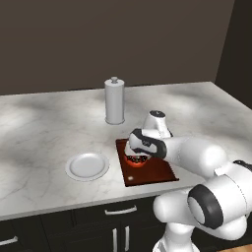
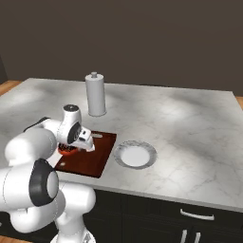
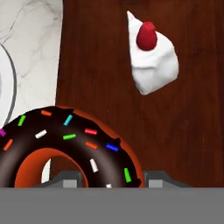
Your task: Move the dessert items from the plates to the tray.
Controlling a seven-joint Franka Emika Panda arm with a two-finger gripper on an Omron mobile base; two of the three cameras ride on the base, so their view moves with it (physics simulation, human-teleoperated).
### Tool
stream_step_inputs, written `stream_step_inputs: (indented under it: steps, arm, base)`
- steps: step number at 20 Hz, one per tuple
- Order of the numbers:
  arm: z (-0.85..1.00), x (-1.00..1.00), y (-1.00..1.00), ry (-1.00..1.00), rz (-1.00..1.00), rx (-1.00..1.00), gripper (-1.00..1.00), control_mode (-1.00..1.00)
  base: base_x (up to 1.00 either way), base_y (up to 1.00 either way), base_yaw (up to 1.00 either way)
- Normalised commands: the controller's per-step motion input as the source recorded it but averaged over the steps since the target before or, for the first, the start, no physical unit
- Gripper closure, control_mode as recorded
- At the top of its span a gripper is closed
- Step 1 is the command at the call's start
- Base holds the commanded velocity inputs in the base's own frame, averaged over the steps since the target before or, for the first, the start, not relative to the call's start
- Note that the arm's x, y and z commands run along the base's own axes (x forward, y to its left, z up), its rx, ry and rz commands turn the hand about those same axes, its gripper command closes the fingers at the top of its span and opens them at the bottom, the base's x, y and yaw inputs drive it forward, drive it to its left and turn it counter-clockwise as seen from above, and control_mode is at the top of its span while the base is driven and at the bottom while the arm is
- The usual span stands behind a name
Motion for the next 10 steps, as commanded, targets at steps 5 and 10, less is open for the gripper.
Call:
stream_step_inputs:
  steps: [5,10]
  arm:
    - [-0.01,-0.05,-0.24,0.10,0.00,-0.08,1.00,-1.00]
    - [0.00,-0.08,-0.16,0.12,0.00,-0.15,1.00,-1.00]
  base:
    - [0.00,0.00,0.00]
    - [0.00,0.00,0.00]
